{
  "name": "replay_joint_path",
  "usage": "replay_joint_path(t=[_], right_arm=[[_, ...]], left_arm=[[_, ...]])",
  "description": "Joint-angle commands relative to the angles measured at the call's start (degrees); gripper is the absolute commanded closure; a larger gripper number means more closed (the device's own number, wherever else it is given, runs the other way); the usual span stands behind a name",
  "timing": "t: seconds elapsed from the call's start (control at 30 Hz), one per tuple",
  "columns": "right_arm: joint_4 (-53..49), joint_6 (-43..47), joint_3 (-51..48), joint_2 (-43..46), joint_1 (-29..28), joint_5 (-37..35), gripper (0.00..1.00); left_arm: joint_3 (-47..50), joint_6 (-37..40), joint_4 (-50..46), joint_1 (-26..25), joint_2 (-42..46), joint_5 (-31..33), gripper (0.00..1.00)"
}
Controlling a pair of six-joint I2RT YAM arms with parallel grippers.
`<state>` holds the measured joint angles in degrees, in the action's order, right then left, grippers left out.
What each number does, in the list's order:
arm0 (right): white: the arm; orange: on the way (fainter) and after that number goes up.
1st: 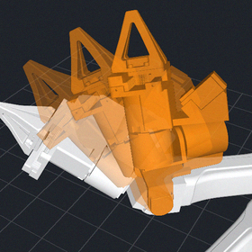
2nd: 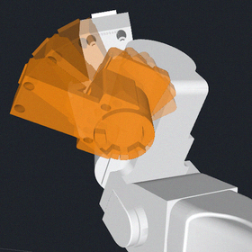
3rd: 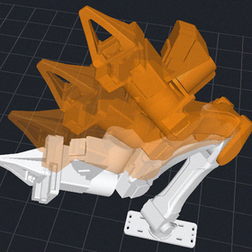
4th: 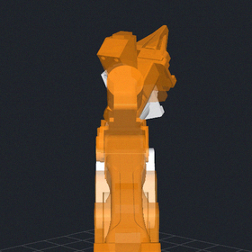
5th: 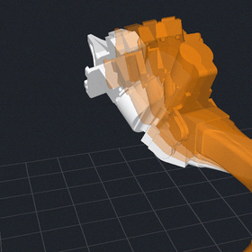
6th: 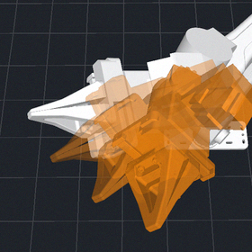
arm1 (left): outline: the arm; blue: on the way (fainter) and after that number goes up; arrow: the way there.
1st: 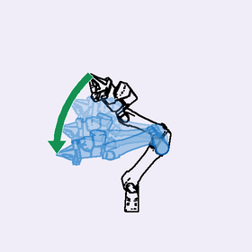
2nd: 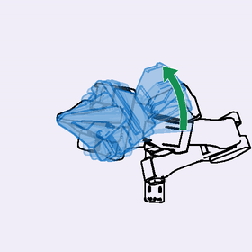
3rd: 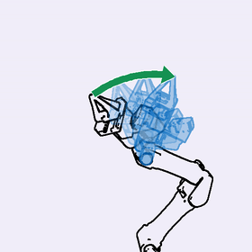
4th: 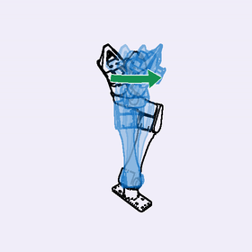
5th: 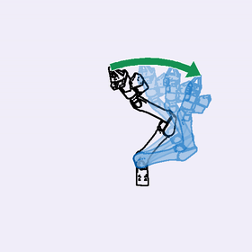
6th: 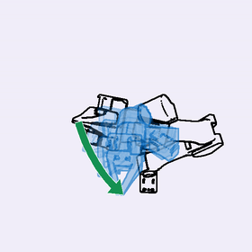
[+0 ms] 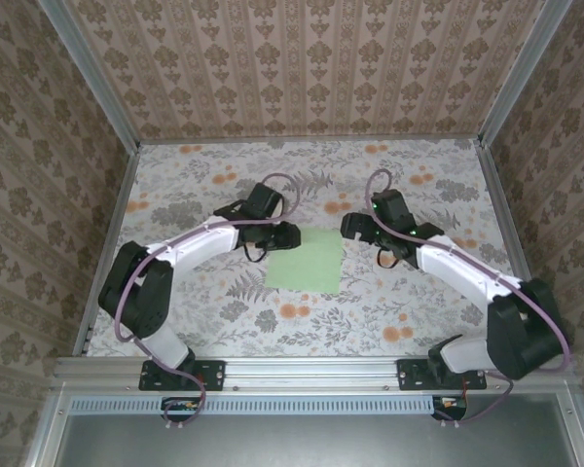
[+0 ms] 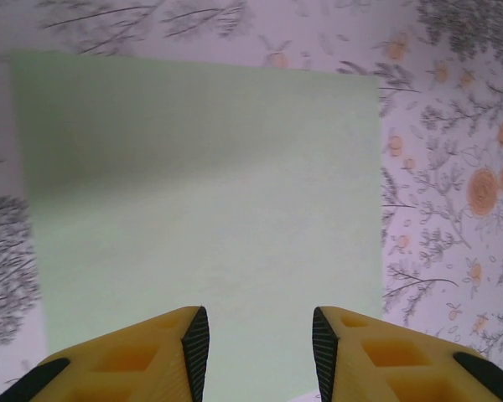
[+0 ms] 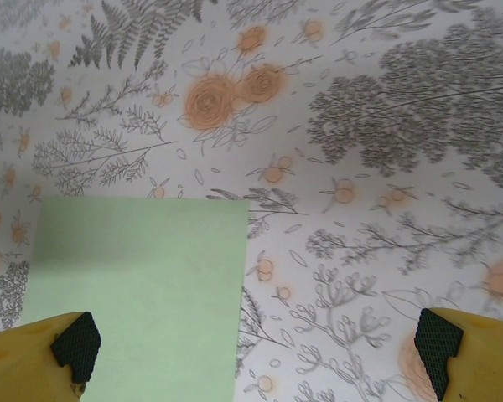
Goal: Fold a paper plane with a square sheet of paper (fold left side to right side)
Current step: Move the square sheet of paper to the center of the table, then pick up the square sheet of paper from the center of the table.
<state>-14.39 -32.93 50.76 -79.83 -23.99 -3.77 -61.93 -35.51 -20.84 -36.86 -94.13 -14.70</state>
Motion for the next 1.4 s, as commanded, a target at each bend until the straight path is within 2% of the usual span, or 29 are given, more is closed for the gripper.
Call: replay_joint_path(t=[0.0,0.2,0.3,0.67,1.37], right_arm=[[-3.1,1.5,4.3,-5.6,-1.4,0.5,0.0],[-4.6,2.0,9.5,-13.4,-2.6,0.3,0.0],[-4.3,2.3,10.8,-16.1,-2.8,0.1,0.0],[-7.3,3.9,15.8,-22.5,-3.7,0.3,0.0],[-10.0,1.7,22.8,-33.7,-6.4,3.4,0.0]], left_arm=[[5.0,-2.3,2.1,2.5,0.2,-4.9,0.6],[9.2,-3.6,6.9,4.3,-0.8,-10.6,0.6],[9.9,-3.8,7.4,4.2,-1.7,-11.5,0.6],[12.9,-3.9,6.9,3.6,-4.0,-8.7,0.6],[12.2,-3.6,4.9,1.4,-5.6,-5.3,0.6]])
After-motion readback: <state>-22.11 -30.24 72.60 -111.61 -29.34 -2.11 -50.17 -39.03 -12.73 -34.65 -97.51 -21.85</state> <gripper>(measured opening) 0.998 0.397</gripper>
